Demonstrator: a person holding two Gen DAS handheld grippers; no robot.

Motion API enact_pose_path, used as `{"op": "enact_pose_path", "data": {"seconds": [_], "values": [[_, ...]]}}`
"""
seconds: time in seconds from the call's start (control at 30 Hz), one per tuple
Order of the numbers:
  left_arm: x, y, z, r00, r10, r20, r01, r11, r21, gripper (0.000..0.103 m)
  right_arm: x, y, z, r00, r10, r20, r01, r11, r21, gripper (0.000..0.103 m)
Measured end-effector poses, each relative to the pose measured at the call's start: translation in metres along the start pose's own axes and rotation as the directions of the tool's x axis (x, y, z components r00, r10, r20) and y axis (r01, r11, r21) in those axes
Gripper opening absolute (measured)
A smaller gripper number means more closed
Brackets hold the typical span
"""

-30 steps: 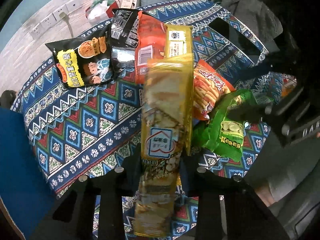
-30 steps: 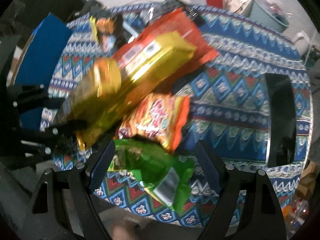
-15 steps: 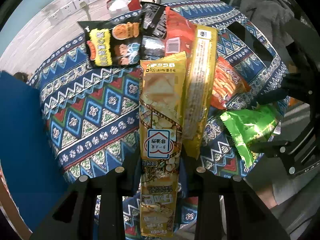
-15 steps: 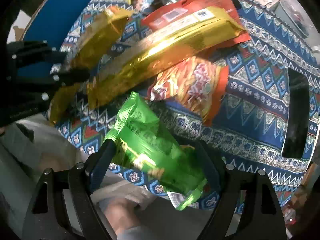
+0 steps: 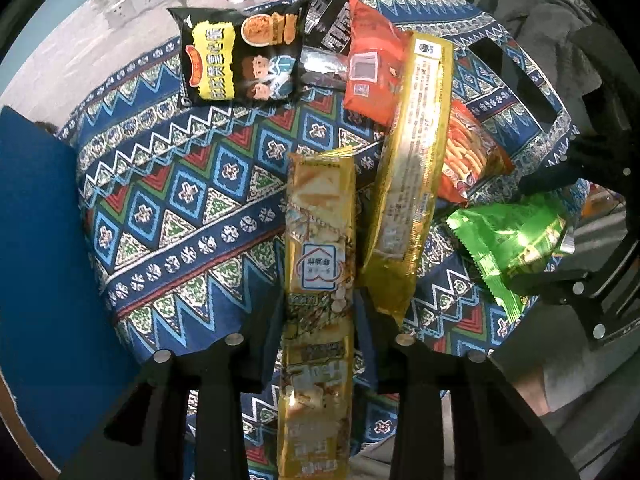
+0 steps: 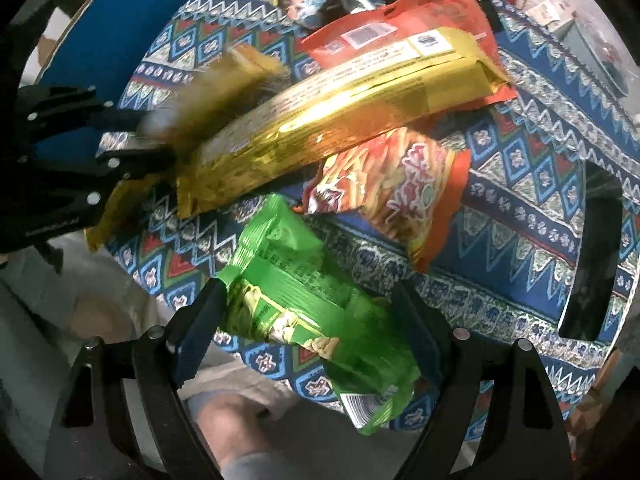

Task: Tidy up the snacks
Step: 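Grasp the yellow wafer bar with the left tool while the right tool grasps the green nut bag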

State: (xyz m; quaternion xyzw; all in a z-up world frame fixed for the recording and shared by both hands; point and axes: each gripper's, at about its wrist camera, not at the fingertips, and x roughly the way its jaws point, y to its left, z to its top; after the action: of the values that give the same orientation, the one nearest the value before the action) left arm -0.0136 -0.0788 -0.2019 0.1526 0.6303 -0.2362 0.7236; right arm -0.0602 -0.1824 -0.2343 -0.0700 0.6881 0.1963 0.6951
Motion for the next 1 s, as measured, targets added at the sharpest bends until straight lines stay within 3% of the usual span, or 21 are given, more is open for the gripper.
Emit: {"op": "enact_pose_path", "data": {"seconds": [0.1, 0.17, 0.23, 0.4, 0.63, 0.7, 0.77, 0.83, 0.9, 1.0], "values": [[0.003, 0.0, 0.0, 1.0, 0.006, -0.021, -0.006, 1.0, 0.004, 0.051, 0.001, -0.003, 0.0, 1.0, 0.012, -0.014, -0.013, 1.0, -0.015, 0.083], [0.004, -0.001, -0.003, 0.999, 0.005, -0.035, -0.005, 1.0, 0.007, 0.065, 0.001, -0.002, -0.001, 1.0, 0.025, -0.016, -0.026, 0.999, -0.021, 0.083], [0.006, -0.003, -0.006, 0.999, 0.003, -0.045, -0.002, 1.0, 0.011, 0.069, 0.0, -0.003, -0.004, 0.999, 0.024, -0.035, -0.026, 0.998, -0.056, 0.083], [0.018, -0.012, -0.011, 0.996, 0.031, -0.08, -0.027, 0.998, 0.051, 0.069, -0.01, -0.007, -0.018, 0.999, 0.029, -0.022, -0.031, 0.996, -0.087, 0.083], [0.028, -0.016, -0.016, 0.996, 0.027, -0.08, -0.023, 0.998, 0.051, 0.069, 0.002, -0.005, -0.026, 0.997, -0.062, -0.045, 0.056, 0.99, -0.133, 0.083], [0.028, -0.016, -0.013, 0.997, 0.021, -0.073, -0.018, 0.999, 0.044, 0.069, 0.008, -0.008, -0.022, 0.997, -0.068, -0.037, 0.064, 0.991, -0.117, 0.083], [0.028, -0.016, -0.012, 0.998, 0.012, -0.06, -0.01, 0.999, 0.036, 0.059, 0.016, -0.007, -0.019, 0.997, -0.064, -0.042, 0.059, 0.992, -0.116, 0.078], [0.021, -0.012, -0.007, 0.998, 0.029, -0.056, -0.026, 0.999, 0.04, 0.046, 0.022, -0.007, -0.019, 0.996, -0.073, -0.046, 0.067, 0.991, -0.114, 0.056], [0.02, -0.008, -0.006, 0.998, 0.041, -0.049, -0.039, 0.998, 0.042, 0.032, 0.024, -0.009, -0.019, 0.997, -0.062, -0.045, 0.057, 0.994, -0.092, 0.047], [0.017, -0.004, -0.007, 0.999, 0.036, -0.037, -0.035, 0.999, 0.023, 0.031, 0.022, -0.004, -0.022, 0.997, -0.063, -0.037, 0.059, 0.994, -0.094, 0.04]]}}
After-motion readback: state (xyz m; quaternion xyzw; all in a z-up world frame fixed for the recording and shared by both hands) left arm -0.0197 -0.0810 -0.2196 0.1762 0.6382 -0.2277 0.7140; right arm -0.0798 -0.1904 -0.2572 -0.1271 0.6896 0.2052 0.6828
